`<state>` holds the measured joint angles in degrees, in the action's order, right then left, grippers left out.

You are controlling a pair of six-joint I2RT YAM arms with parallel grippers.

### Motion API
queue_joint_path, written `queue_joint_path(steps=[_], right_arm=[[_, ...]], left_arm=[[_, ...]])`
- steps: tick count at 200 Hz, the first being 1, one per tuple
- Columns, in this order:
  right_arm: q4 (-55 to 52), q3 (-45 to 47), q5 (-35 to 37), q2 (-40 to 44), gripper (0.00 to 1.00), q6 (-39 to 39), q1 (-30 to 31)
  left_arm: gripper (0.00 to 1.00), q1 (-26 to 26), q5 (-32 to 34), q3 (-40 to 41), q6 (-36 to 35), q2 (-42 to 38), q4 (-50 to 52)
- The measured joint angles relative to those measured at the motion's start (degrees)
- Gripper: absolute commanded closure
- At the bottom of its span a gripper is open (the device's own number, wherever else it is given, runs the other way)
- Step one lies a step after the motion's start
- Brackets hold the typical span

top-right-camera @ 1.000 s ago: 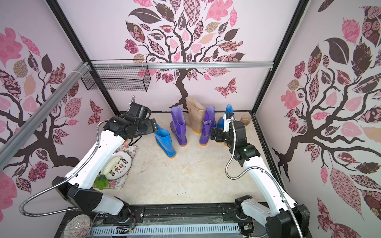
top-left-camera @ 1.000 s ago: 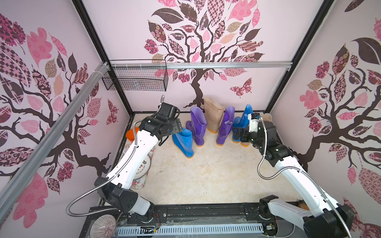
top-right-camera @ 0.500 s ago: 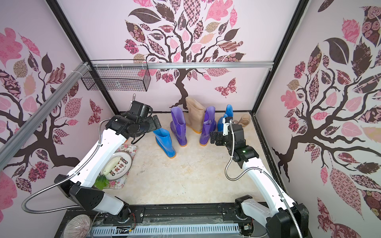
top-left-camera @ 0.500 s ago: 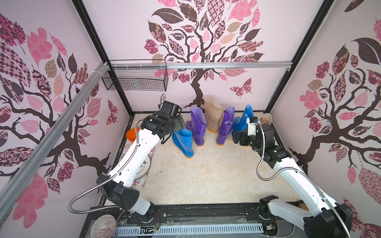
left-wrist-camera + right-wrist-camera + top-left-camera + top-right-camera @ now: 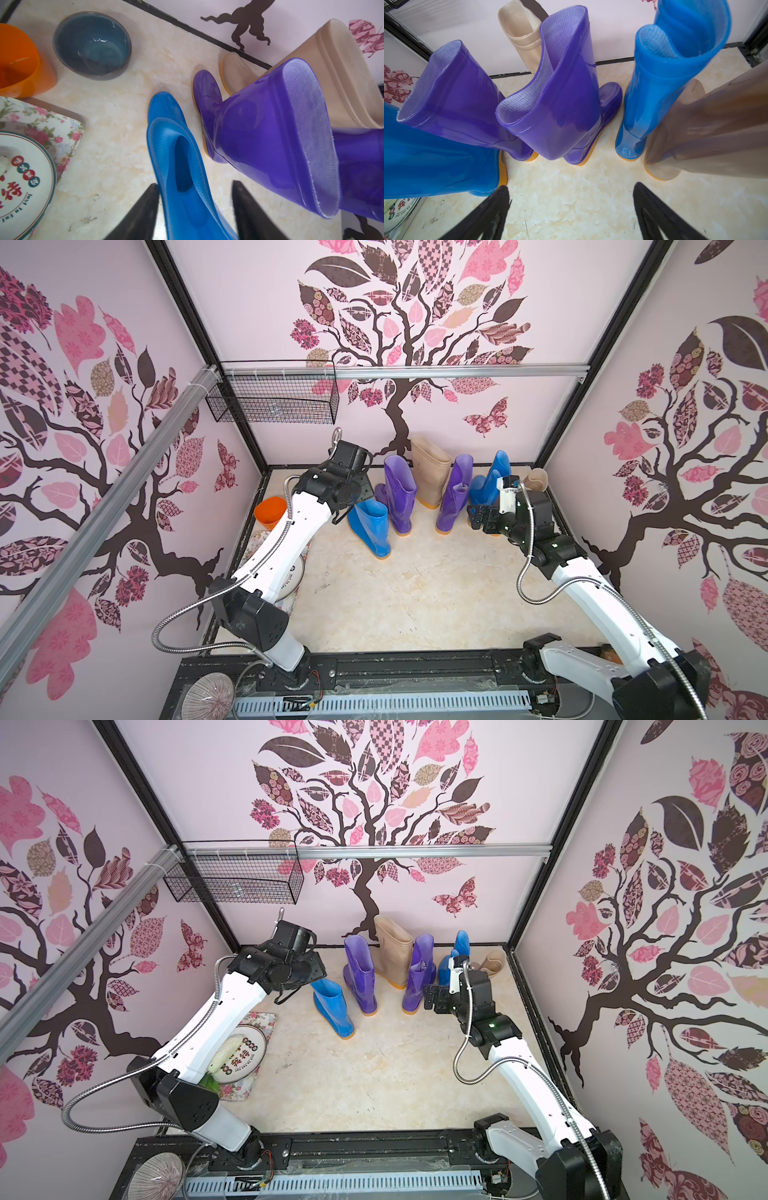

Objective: Match and arrange rain boots in pairs
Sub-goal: Pick up the rain boot at the center of the board.

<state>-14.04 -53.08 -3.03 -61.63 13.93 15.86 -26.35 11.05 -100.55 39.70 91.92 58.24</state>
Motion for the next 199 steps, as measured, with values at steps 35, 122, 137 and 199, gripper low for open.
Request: queue_joint_path(steps=[35,122,137,199], right_arm=[[-0.11,0.00,0.02,0.70,0.05,0.00,0.07],[-0.13,0.39,0.00,1.49,0.05,0.13,0.09],[-0.07,0.72,0.00,1.97,0.05,0.26,0.11],[-0.04,2.16,0.00,3.28,0.05,0.94,0.09]], left_arm=[[0.57,0.00,-1.29,0.59,-1.05,0.39,-0.26],[0.53,0.00,-1.25,0.79,-2.05,1.99,0.61],[0.66,0.00,-1.25,1.05,-2.49,2.01,0.59],[1.00,0.79,-2.99,1.27,-5.75,2.86,0.31]])
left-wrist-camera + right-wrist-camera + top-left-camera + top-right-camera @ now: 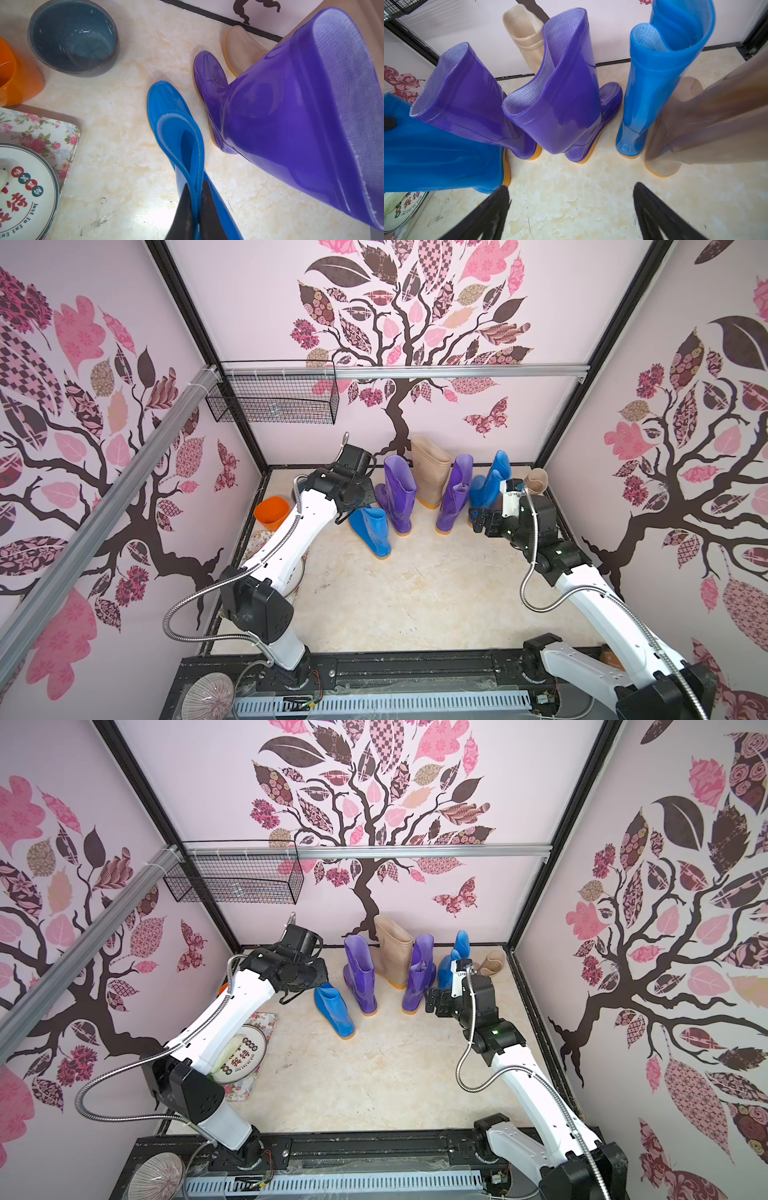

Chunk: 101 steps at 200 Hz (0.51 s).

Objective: Match and arrange rain boots in pairs
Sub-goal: Pick up the rain boot at the center of the board.

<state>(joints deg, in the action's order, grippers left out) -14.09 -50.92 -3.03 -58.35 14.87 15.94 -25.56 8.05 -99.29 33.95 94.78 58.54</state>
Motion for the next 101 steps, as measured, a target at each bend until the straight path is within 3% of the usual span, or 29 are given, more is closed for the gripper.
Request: queue_joint_path(steps=[53,101], right_arm=[[-0.02,-0.02,-0.02,0.07,0.05,0.39,0.02],[-0.83,-0.48,0.04,0.07,0.06,0.39,0.00]], left_arm=[[1.00,0.70,-3.02,-2.75,-8.90,0.85,1.88],[1.00,0.79,-1.20,-5.68,-17.16,0.76,6.34]])
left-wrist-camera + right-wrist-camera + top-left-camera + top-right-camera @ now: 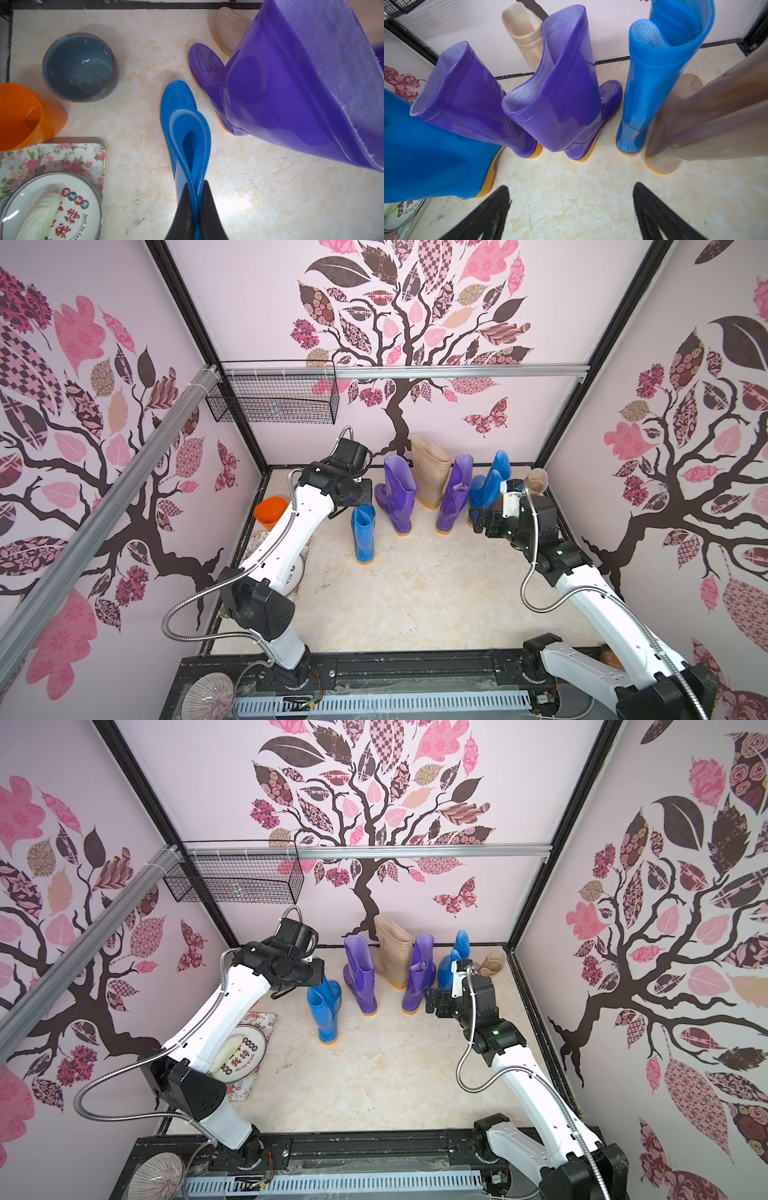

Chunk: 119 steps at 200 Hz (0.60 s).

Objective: Match and arrange rain boots in pairs
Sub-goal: Pick up the rain boot at the center of the board.

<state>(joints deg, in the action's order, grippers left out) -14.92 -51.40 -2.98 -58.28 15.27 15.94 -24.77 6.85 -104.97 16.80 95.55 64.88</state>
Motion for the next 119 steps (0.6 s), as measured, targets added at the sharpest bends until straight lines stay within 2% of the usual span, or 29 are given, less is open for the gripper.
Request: queue_joint_path(steps=[74,119], right_arm=[[-0.59,-3.10,0.33,-0.57,0.09,1.36,0.02],[-0.72,-3.10,0.07,-1.49,0.09,2.34,0.02]], left_arm=[[1.00,4.17,2.45,0.02,-9.40,-2.05,1.07],[1.00,4.33,1.55,0.02,-15.37,-2.89,1.73]])
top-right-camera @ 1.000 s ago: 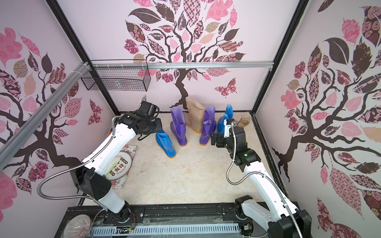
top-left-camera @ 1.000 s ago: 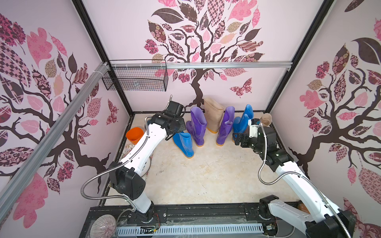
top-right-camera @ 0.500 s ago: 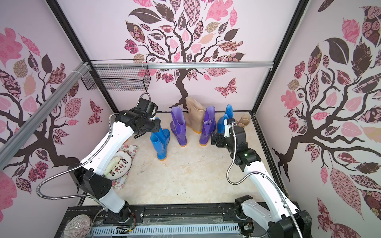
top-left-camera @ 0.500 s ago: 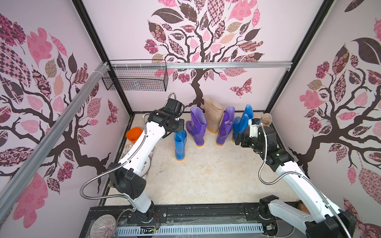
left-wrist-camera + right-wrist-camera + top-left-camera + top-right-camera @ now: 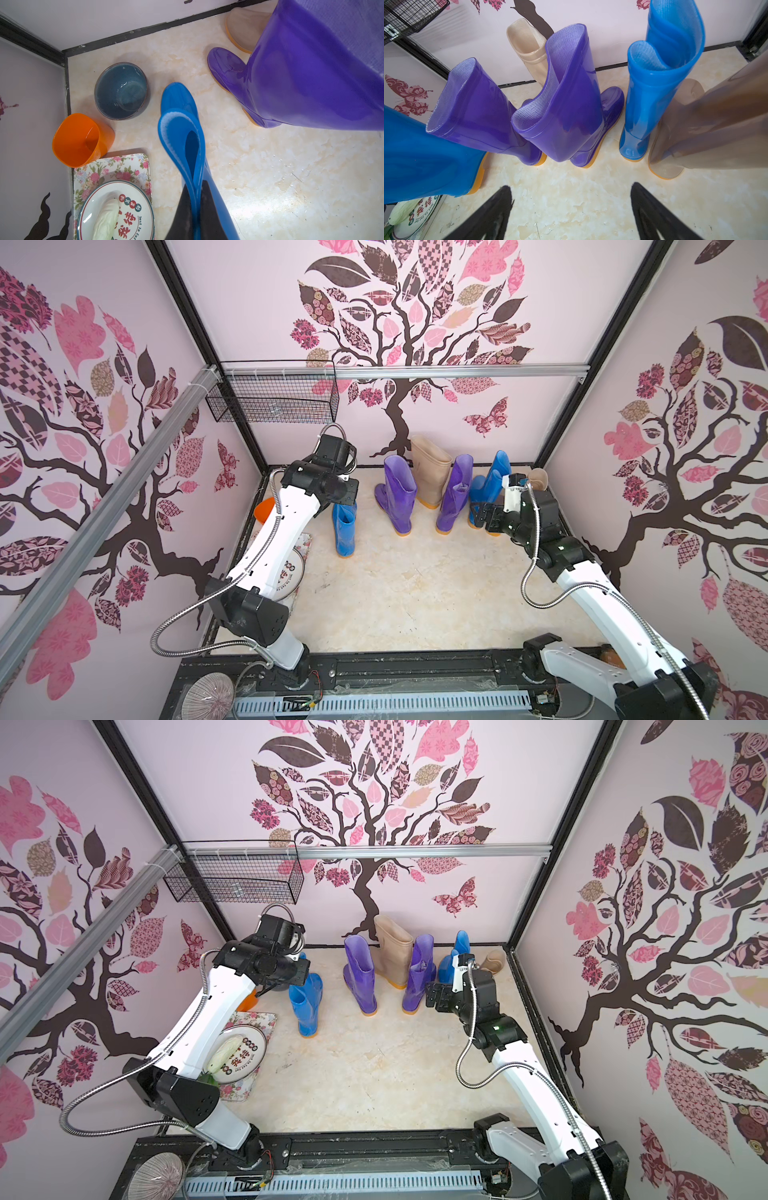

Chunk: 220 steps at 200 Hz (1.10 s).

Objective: Match and arrange rain boots in pairs
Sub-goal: Pick up the rain boot at the center of the board, then place the rain boot at the center of the board.

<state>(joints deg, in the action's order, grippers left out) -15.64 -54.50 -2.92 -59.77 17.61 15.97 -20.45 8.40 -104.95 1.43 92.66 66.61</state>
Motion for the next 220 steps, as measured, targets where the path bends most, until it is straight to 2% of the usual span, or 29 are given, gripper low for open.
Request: queue_joint_path(steps=[58,141,150,166,193,206,220], right_arm=[[-0.04,0.00,-0.33,-0.48,0.09,0.44,0.02],[-2.14,-2.60,1.33,-1.73,0.08,0.39,0.04],[-2.16,-2.71,1.88,-1.70,0.08,0.37,0.04],[-2.62,-3.10,3.02,-1.73,0.08,0.39,0.04],[-3.48,-4.81,5.51,-1.77,0.09,0.46,0.04],[-3.61,-6.10,6.60,-1.86,0.10,0.48,0.04],[-3.89,-7.91,7.61,-2.10,0.11,0.63,0.04]], left_arm=[[1.00,0.55,1.64,1.27,-3.87,-0.59,1.16],[1.00,0.87,3.96,7.21,-1.66,-1.90,-1.97],[0.94,0.90,4.11,7.50,-1.42,-2.10,-2.21],[0.92,0.92,4.35,7.58,-0.98,-2.19,-2.36],[0.69,0.92,4.66,7.67,-0.26,-2.32,-3.10],[0.67,0.92,4.87,7.67,0.37,-2.73,-3.76],[0.58,0.96,4.83,7.67,0.63,-3.50,-4.33]])
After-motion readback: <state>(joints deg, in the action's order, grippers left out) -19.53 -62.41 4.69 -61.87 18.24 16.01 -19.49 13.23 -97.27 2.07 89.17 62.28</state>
